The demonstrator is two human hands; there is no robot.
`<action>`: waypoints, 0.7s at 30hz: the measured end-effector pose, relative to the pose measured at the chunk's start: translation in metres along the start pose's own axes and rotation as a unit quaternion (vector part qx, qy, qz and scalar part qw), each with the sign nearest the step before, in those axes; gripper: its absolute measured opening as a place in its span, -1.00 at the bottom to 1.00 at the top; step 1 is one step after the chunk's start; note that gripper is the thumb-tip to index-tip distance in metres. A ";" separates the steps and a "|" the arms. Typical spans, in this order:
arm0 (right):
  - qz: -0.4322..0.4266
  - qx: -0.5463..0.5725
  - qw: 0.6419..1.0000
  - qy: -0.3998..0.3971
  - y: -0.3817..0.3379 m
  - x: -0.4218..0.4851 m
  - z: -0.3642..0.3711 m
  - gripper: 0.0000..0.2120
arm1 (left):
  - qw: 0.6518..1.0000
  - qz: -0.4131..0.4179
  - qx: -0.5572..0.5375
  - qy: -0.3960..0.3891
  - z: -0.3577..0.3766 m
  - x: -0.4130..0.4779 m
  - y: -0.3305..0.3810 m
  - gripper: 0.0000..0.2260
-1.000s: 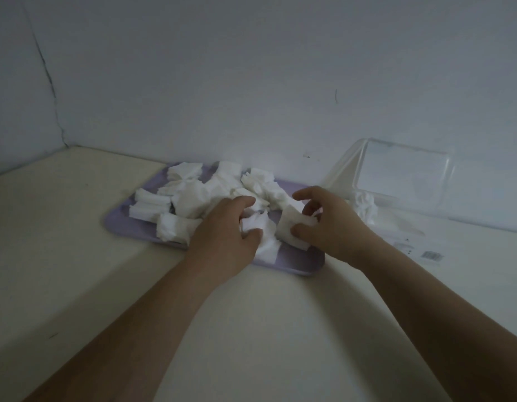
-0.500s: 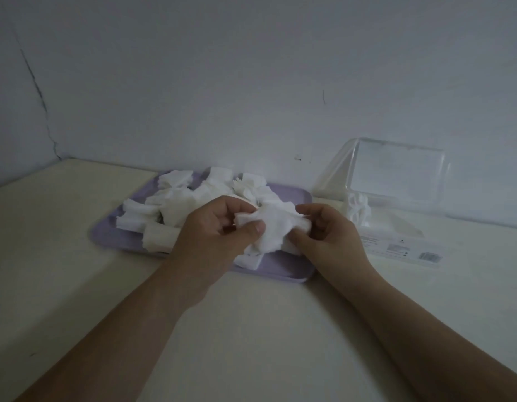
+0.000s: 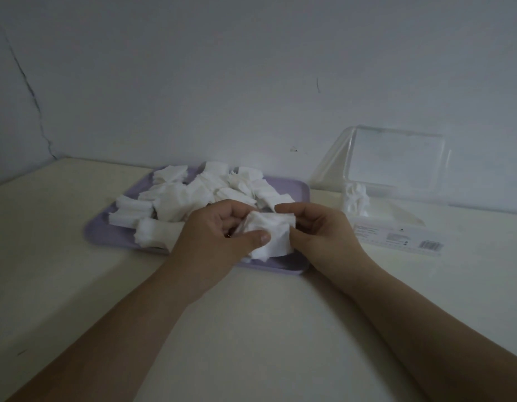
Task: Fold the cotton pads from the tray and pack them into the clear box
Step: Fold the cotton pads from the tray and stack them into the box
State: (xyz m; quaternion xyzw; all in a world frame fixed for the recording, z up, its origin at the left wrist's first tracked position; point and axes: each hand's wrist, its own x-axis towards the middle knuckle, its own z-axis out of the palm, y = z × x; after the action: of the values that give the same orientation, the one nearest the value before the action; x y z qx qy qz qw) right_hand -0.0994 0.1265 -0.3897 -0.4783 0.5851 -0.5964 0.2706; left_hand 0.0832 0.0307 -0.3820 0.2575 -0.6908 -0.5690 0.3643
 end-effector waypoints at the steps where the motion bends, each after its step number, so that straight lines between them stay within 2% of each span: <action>1: 0.000 0.002 1.000 0.000 0.000 0.000 0.001 -0.61 | 1.000 -0.001 0.001 -0.003 0.000 0.000 0.000 -0.73; 7: -0.001 0.022 1.000 -0.006 -0.003 -0.001 0.003 -0.65 | 1.000 0.000 0.010 0.017 0.002 0.000 0.001 -0.72; 11: 0.021 0.087 0.995 -0.035 -0.005 -0.001 0.001 -0.71 | 0.999 0.008 0.024 0.033 0.003 0.000 0.000 -0.74; 15: 0.016 0.087 0.995 -0.056 -0.004 -0.001 0.005 -0.53 | 0.998 0.031 0.040 0.046 0.006 -0.002 0.001 -0.74; 18: -0.001 0.053 0.998 -0.020 -0.002 -0.001 0.006 -0.67 | 0.997 0.037 0.042 0.049 0.008 -0.002 0.002 -0.70; 21: 0.002 0.070 0.998 0.003 -0.001 -0.001 0.005 -0.76 | 0.998 0.031 0.036 0.044 0.006 -0.001 0.002 -0.68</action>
State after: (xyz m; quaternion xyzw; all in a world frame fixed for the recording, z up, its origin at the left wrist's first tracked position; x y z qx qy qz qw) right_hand -0.0944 0.1252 -0.3899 -0.4554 0.5439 -0.6363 0.3032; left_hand 0.0794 0.0357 -0.3810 0.2741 -0.7019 -0.5198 0.4025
